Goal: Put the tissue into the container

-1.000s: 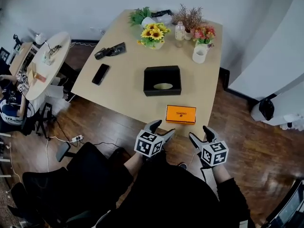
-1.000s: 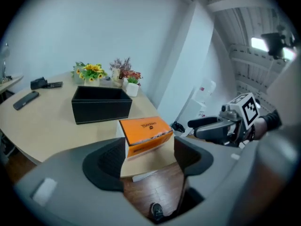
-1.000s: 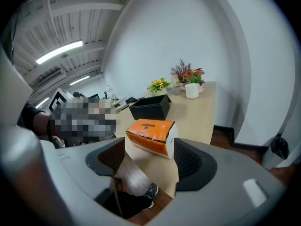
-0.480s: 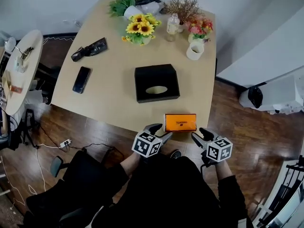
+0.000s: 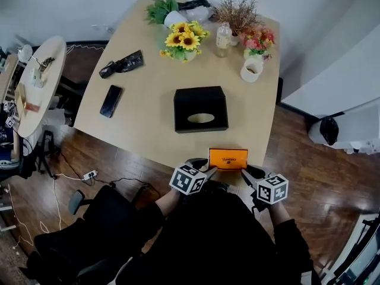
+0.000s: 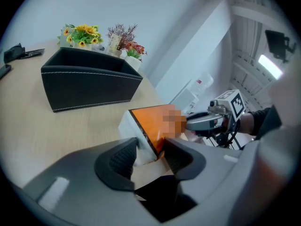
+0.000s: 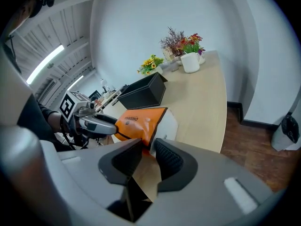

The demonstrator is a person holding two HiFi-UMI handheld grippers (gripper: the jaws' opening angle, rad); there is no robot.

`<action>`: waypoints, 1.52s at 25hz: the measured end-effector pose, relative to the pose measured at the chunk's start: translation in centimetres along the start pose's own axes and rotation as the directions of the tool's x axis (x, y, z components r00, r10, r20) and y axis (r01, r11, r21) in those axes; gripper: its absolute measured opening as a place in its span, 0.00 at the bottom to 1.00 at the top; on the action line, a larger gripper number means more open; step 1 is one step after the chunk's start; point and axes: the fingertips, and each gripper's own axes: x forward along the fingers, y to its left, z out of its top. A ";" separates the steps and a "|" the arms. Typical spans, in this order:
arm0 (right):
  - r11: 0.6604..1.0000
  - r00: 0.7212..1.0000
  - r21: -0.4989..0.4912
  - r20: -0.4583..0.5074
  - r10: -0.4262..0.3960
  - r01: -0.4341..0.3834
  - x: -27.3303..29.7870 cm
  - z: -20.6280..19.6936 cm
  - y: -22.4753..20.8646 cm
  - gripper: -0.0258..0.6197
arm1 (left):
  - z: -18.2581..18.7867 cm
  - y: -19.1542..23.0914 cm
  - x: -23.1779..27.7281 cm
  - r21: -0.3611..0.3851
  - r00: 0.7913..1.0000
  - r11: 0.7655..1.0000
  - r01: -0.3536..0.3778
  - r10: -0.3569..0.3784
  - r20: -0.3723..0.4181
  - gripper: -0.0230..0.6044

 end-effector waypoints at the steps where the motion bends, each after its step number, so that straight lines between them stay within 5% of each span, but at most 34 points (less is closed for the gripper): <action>1: 1.000 1.000 -0.011 -0.007 0.006 -0.006 -0.1 0.1 0.1 0.18 | 0.0 -0.1 -0.1 -0.003 1.000 1.000 -0.006 0.006 -0.005 0.30; 13: 0.987 0.995 -0.128 -0.028 0.099 -0.102 -0.3 4.0 3.6 0.17 | 2.3 0.2 -4.6 -0.023 0.996 0.997 -0.078 0.079 0.046 0.27; 22: 0.959 0.987 -0.235 0.003 0.162 -0.156 -0.8 9.1 8.2 0.17 | 5.6 0.5 -10.7 -0.005 0.976 0.990 -0.140 0.138 0.169 0.27; 38: 0.928 0.979 -0.356 0.126 0.162 -0.108 0.3 19.8 11.8 0.16 | 14.7 3.9 -16.8 0.102 0.934 0.970 -0.219 0.178 0.311 0.27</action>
